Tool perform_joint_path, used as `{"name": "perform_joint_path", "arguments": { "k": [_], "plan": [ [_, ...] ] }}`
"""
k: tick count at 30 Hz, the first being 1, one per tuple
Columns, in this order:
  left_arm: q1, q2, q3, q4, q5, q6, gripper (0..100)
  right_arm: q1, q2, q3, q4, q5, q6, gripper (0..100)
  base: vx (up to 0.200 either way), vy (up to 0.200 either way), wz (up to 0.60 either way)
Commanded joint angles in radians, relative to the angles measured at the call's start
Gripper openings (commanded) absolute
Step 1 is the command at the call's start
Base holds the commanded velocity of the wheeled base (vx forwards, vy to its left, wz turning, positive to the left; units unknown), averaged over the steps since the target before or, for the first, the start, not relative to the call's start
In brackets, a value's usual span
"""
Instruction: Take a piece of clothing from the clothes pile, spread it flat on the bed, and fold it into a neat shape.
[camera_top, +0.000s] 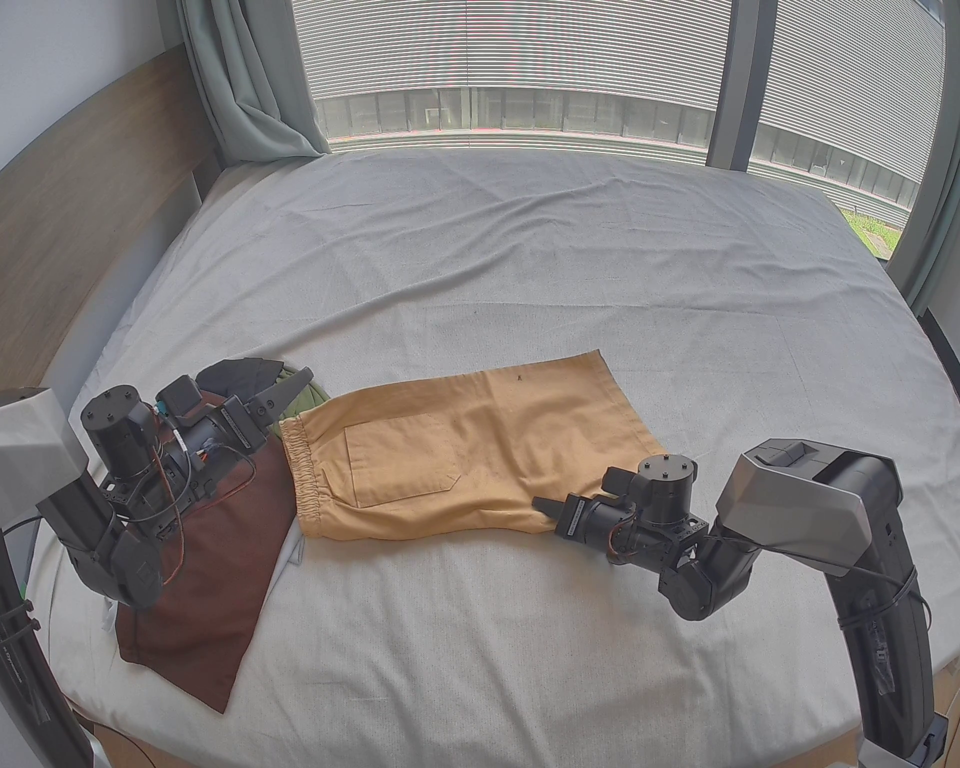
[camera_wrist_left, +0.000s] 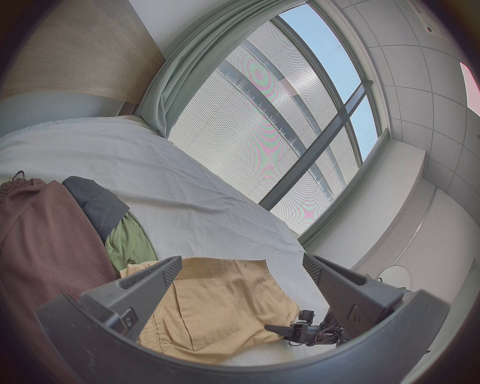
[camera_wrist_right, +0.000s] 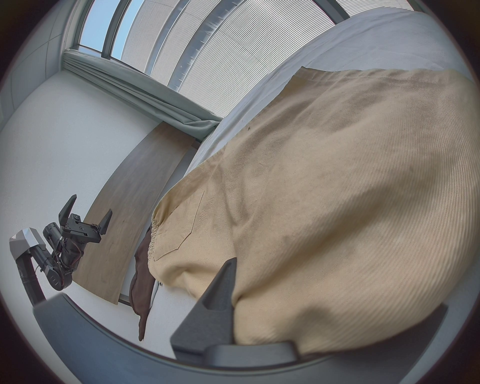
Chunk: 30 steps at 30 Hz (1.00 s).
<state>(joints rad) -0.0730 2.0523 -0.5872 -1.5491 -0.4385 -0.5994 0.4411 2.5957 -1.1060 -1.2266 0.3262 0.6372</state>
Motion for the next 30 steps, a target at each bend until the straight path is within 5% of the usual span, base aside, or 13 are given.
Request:
{"name": "perform_joint_path", "arguments": {
  "k": [1, 30],
  "plan": [
    [0.001, 0.000, 0.000, 0.000, 0.000, 0.000, 100, 0.001, -0.057, 0.083, -0.021, 0.001, -0.002, 0, 0.000, 0.000, 0.00],
    [0.009, -0.004, 0.001, 0.000, -0.100, 0.004, 100, 0.019, -0.224, 0.532, -0.108, -0.012, -0.050, 0, 0.000, 0.000, 0.00]
  ]
}}
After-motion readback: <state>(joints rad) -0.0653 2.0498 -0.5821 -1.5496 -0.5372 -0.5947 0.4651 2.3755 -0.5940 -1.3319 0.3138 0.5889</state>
